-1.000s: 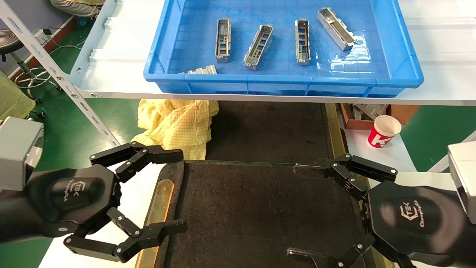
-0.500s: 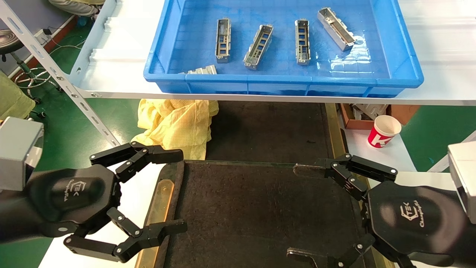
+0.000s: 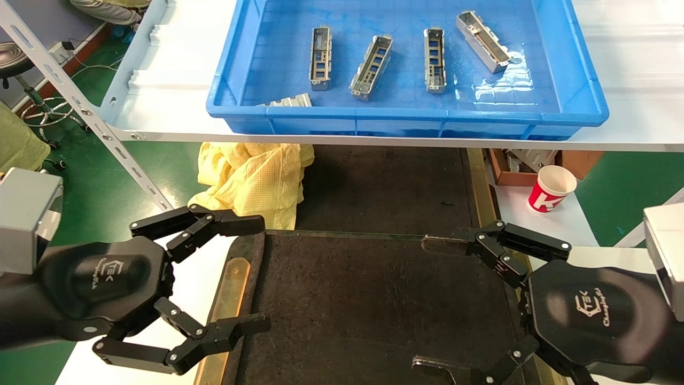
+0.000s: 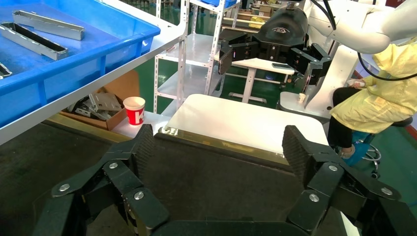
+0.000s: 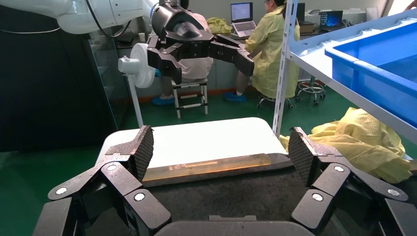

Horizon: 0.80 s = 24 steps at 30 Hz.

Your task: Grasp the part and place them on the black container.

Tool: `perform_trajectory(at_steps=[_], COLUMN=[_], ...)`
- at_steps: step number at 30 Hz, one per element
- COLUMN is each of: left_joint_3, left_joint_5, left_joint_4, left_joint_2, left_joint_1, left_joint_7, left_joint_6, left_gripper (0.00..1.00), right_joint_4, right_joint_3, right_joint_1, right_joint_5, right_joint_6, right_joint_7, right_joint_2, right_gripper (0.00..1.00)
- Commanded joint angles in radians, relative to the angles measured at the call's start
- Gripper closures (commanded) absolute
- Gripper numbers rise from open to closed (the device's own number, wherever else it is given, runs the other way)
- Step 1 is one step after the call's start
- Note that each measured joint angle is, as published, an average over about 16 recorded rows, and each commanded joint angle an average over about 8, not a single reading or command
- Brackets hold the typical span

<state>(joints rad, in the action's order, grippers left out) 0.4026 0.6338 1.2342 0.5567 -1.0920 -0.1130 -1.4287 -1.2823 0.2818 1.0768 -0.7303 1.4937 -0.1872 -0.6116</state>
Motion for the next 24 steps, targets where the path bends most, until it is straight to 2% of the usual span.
perform_trajectory(at_steps=[1,24], left_joint_3=[0.000,0.000], left_joint_5=[0.000,0.000], left_joint_4=[0.000,0.000], left_joint_2=[0.000,0.000], left_joint_1=[0.000,0.000], left_joint_7=[0.000,0.000], left_joint_6=[0.000,0.000], left_gripper=[1.00,1.00], right_joint_4=[0.000,0.000], right_joint_3=[0.000,0.000], right_joint_1=[0.000,0.000], right_joint_5=[0.000,0.000], right_joint_6=[0.000,0.000], right_joint_7=[0.000,0.000], right_joint_2=[0.000,0.000], right_gripper=[0.00,0.00])
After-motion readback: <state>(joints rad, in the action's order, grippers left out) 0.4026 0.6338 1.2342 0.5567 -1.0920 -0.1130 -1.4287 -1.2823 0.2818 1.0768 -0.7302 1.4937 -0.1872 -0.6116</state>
